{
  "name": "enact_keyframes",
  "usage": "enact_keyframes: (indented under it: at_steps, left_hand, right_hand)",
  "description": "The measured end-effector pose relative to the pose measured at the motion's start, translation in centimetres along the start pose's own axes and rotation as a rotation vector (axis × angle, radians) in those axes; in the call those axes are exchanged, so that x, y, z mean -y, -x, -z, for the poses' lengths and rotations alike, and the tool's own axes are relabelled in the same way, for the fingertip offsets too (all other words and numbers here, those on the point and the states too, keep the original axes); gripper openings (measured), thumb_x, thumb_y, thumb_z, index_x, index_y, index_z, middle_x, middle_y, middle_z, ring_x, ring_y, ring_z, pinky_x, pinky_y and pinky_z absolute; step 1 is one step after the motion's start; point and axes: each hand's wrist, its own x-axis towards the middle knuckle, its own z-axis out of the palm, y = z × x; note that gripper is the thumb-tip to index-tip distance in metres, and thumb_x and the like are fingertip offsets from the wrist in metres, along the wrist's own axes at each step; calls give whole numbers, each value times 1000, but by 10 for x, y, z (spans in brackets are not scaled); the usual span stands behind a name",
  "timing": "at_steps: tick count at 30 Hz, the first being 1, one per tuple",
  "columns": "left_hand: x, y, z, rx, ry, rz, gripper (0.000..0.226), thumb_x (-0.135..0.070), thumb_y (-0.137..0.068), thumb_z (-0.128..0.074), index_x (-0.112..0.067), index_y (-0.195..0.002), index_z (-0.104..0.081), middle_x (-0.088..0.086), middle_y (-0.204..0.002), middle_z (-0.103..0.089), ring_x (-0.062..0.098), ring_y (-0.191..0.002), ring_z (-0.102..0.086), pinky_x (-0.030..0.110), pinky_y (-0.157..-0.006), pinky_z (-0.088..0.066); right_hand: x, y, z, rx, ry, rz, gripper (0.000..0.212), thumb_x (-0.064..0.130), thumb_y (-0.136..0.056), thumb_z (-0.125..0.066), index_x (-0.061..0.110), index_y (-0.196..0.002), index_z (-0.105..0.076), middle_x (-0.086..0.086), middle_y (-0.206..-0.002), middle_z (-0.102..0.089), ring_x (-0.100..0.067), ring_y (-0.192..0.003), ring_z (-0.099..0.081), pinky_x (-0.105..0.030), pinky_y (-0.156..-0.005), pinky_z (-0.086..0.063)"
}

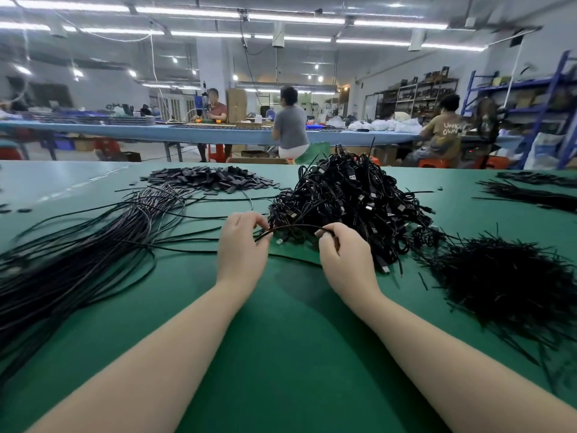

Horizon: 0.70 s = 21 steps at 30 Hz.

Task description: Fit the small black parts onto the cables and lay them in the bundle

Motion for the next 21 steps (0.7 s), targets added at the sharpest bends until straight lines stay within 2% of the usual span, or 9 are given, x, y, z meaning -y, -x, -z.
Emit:
enact_keyframes:
  at_steps: [3, 5, 7, 10, 11, 13, 15, 17, 21]
  left_hand:
    - [2, -3, 0, -79, -113, 105, 29, -19, -80, -75, -22, -81, -46, -3, -93, -49, 22, -93, -44, 30, -76, -30]
    - [-1, -2, -1, -80, -143, 2, 33, -20, -77, -77, -23, -74, -43, -4, -85, -48, 23, -86, -46, 30, -73, -30]
    - [-4, -1, -4, 1, -194, -110, 35, -25, -79, -75, -30, -65, -43, -8, -77, -49, 20, -79, -50, 29, -67, -35]
    - [-11, 0, -8, 280, -114, -35, 20, -30, -87, -64, -33, -71, -51, -12, -67, -51, 12, -65, -50, 26, -56, -39]
    - [-14, -1, -9, 355, 30, 68, 10, -27, -90, -57, -33, -83, -57, -10, -70, -55, 11, -65, -50, 24, -57, -40]
    - [-23, -7, -4, 469, 489, 386, 20, -21, -95, -43, -22, -106, -60, -4, -82, -61, 10, -67, -54, 22, -58, -41]
    - [-30, -17, 6, 483, 1000, 629, 26, -24, -97, -35, -17, -106, -58, 0, -84, -67, 13, -67, -62, 25, -60, -45]
    - [-30, -29, 21, 362, 1280, 716, 27, -29, -99, -35, -18, -97, -59, -1, -74, -69, 15, -65, -67, 26, -63, -50]
    - [-24, -46, 53, 239, 1491, 732, 33, -34, -101, -43, -20, -76, -61, -8, -54, -56, 9, -52, -60, 22, -59, -52]
  right_hand:
    - [-2, 1, 0, -60, 72, 27, 30, 44, -97, -43, 23, -79, -56, 10, -65, -48, -6, -60, -44, -27, -53, -30]
    - [-1, 2, 1, -123, 61, 29, 36, 45, -98, -41, 19, -77, -54, 5, -63, -50, -10, -58, -44, -33, -52, -36]
    - [0, 2, 2, -191, 5, 14, 36, 43, -99, -41, 18, -75, -51, 4, -60, -48, -10, -54, -41, -35, -52, -37]
    - [4, 6, 4, -201, -80, 97, 33, 39, -100, -41, 19, -75, -50, 4, -57, -44, -10, -52, -39, -36, -51, -36]
    - [6, 8, 4, -174, -77, 147, 31, 37, -100, -41, 19, -77, -51, 5, -57, -44, -10, -52, -39, -36, -51, -35]
    - [10, 12, 1, -101, -36, 245, 26, 32, -100, -43, 19, -81, -54, 8, -57, -45, -9, -53, -41, -33, -50, -34]
    - [14, 16, -2, -15, 13, 311, 20, 29, -99, -46, 18, -86, -57, 9, -58, -46, -11, -55, -43, -34, -52, -37]
    - [16, 18, -4, 76, 54, 360, 19, 28, -98, -47, 17, -87, -57, 10, -58, -44, -11, -56, -42, -36, -54, -39]
    - [16, 20, -6, 177, 79, 375, 19, 29, -99, -47, 18, -91, -61, 13, -57, -44, -2, -55, -40, -31, -53, -33]
